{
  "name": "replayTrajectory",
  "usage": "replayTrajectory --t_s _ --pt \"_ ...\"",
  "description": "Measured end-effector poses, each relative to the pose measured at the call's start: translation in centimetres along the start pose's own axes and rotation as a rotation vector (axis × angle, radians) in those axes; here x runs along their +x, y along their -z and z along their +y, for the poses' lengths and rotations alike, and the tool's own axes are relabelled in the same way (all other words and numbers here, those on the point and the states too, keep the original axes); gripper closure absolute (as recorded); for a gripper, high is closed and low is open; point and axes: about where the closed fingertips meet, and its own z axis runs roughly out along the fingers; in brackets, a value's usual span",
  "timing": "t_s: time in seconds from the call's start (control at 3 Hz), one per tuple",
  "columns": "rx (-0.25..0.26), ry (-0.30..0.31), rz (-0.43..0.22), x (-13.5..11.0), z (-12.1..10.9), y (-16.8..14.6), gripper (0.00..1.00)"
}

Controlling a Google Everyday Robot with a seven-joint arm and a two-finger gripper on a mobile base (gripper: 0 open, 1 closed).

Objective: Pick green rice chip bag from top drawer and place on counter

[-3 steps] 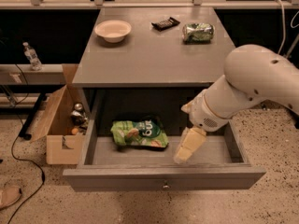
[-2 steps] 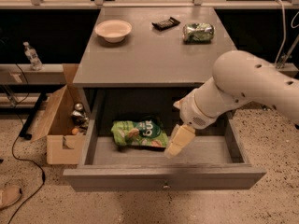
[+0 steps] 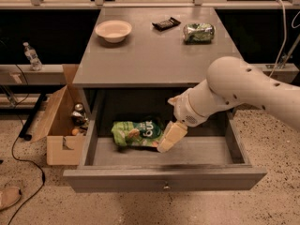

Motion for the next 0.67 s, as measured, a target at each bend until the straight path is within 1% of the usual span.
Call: replayTrajectory --t_s 0.67 --pt "-0.011 0.074 0.009 0.4 -1.3 -4.1 0.0"
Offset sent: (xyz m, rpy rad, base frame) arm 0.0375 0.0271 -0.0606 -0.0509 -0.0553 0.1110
